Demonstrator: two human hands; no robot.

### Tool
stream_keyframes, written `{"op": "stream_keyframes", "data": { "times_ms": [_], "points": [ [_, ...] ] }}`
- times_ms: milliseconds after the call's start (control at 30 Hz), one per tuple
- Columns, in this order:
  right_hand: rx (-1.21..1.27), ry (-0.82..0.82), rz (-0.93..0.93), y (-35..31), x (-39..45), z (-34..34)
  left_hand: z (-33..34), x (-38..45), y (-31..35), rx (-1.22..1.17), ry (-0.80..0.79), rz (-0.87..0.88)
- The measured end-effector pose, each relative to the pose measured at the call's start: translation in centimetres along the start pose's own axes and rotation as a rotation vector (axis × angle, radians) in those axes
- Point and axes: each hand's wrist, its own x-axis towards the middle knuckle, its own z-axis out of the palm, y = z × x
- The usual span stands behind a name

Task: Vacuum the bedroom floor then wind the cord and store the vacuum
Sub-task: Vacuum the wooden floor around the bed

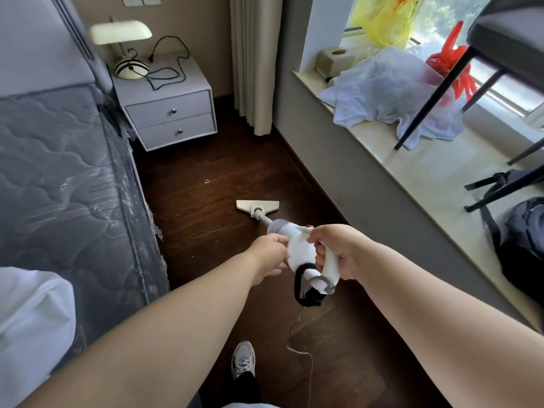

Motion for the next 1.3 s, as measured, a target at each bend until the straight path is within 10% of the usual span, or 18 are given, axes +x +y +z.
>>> {"op": "stream_keyframes", "data": {
  "times_ms": [733, 1300],
  "points": [
    [-0.019, 0.022, -0.02, 15.7, -9.7, -17.5, 21.3, -9.6, -8.5, 0.011, -0.057, 0.01],
    [-0.249, 0.013, 0.129, 5.6, -1.5, -15.6, 17.3, 0.1, -1.5, 0.019, -0.113, -0.001]
  ]
}}
